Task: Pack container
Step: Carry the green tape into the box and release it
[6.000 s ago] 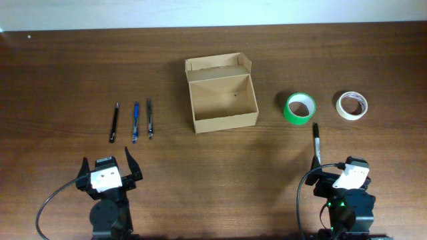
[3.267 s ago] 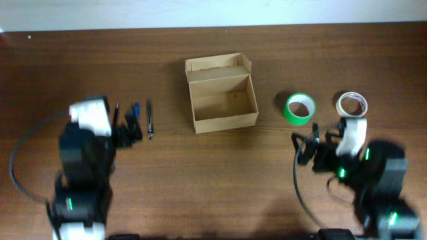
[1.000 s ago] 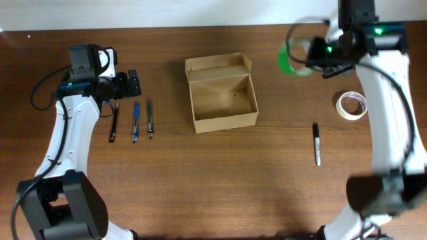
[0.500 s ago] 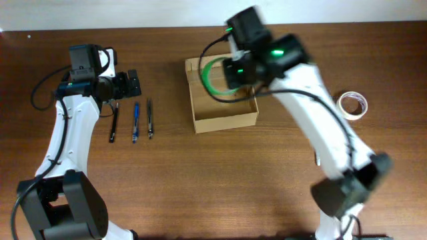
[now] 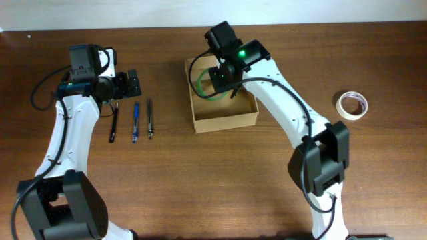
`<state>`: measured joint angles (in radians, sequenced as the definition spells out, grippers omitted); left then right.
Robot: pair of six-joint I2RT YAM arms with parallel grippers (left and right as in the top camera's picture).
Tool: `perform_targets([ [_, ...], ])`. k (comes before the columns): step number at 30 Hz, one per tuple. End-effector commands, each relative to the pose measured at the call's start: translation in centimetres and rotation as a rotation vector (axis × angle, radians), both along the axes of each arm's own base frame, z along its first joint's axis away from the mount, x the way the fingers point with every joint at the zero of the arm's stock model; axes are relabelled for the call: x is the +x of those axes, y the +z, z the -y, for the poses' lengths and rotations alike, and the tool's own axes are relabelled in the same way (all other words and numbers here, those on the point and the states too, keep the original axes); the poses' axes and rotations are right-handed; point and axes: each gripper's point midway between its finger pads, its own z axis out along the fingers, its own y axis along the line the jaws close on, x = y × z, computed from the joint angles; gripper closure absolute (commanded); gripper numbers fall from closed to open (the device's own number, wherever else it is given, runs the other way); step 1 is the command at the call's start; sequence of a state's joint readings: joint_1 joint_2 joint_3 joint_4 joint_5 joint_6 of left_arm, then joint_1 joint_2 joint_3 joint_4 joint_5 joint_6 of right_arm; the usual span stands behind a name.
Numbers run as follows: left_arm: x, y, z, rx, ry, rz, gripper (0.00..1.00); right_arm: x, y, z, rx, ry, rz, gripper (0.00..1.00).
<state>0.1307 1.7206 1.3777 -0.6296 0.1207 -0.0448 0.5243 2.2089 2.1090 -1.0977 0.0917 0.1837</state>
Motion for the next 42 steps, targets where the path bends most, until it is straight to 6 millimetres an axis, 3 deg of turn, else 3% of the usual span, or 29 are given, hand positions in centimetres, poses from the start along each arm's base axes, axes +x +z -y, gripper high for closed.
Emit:
perform_targets([
  [1,0.4,0.3,0.0,0.003,-0.019,0.011,0.01,-0.7,-2.1,-0.6,0.018,0.014,-0.074,0.96],
  [20,0.4,0.3,0.0,0.003,-0.019,0.011,0.01,-1.5,-8.8,-1.6,0.004,0.032,-0.200,0.96],
  [25,0.4,0.3,0.0,0.003,-0.019,0.011,0.01,-1.9,-8.2,-1.3,-0.006,0.037,-0.214,0.96],
  [26,0.4,0.3,0.0,0.003,-0.019,0.011,0.01,-2.0,-7.8,-1.3,-0.010,0.055,-0.212,0.96],
  [28,0.4,0.3,0.0,0.003,-0.019,0.011,0.01,-2.0,-6.7,-1.3,-0.008,0.066,-0.201,0.83],
  [31,0.4,0.3,0.0,0.003,-0.019,0.011,0.01,-1.9,-3.8,-1.4,0.010,0.082,-0.157,0.52],
  [32,0.4,0.3,0.0,0.003,-0.019,0.011,0.01,-1.9,-2.7,-1.4,0.018,0.085,-0.141,0.48],
  [35,0.4,0.3,0.0,0.003,-0.019,0.011,0.01,-2.0,0.6,-1.3,0.040,0.087,-0.099,0.47],
  [38,0.4,0.3,0.0,0.003,-0.019,0.011,0.01,-2.5,6.1,-0.6,0.065,0.085,-0.017,0.47],
  [42,0.4,0.3,0.0,0.003,-0.019,0.011,0.01,-2.9,13.4,2.9,-0.010,0.017,0.151,0.47],
])
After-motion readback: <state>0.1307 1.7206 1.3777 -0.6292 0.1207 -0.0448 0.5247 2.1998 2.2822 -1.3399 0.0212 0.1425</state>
